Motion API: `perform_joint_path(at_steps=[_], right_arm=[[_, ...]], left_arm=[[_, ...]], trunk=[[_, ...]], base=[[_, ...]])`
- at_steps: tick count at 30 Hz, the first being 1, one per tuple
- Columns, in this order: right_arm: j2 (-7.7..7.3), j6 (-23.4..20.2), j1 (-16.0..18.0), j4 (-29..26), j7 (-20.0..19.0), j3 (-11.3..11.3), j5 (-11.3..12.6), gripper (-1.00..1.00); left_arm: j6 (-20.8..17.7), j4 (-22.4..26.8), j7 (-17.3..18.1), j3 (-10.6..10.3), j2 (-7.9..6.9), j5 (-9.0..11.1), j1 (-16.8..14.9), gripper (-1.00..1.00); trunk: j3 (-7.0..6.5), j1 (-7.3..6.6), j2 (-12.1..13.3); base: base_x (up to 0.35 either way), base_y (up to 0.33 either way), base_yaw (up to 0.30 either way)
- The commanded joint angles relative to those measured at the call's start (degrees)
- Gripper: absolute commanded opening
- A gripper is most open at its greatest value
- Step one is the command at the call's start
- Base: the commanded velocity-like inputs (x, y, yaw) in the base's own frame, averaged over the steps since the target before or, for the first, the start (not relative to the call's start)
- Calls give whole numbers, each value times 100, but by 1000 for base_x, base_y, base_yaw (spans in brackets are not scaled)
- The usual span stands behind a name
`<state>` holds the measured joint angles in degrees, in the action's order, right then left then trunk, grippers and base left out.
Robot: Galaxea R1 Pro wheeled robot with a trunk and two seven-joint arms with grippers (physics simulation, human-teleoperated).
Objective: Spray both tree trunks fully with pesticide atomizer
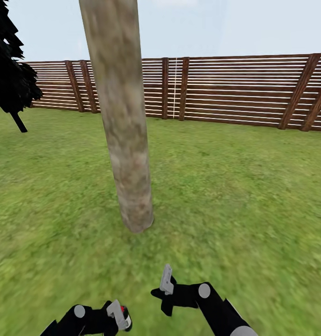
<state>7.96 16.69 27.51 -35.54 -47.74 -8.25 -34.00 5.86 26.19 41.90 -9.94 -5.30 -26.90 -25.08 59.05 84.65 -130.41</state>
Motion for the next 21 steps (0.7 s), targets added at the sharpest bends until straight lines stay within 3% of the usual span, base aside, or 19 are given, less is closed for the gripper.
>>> perform_joint_path(at_steps=[1,5,14,18,21], right_arm=[[19,-3,0,6,1,0,-4,-100],[57,-2,0,26,0,-1,-10,-100],[59,1,0,38,1,-1,-10,-100],[59,1,0,38,2,-1,-10,-100],[58,1,0,38,1,-1,-10,-100]], left_arm=[[-5,0,7,0,34,-7,-7,-100],[-195,27,27,-2,269,-17,-53,-100],[-296,222,28,-7,371,-27,-115,-100],[-309,381,28,-1,400,-266,-115,-100],[-300,409,28,0,450,-313,-115,-100]], trunk=[[0,0,0],[0,0,0],[0,0,0],[0,0,0],[0,0,0]], base=[[0,0,0],[0,0,0],[0,0,0],[0,0,0],[0,0,0]])
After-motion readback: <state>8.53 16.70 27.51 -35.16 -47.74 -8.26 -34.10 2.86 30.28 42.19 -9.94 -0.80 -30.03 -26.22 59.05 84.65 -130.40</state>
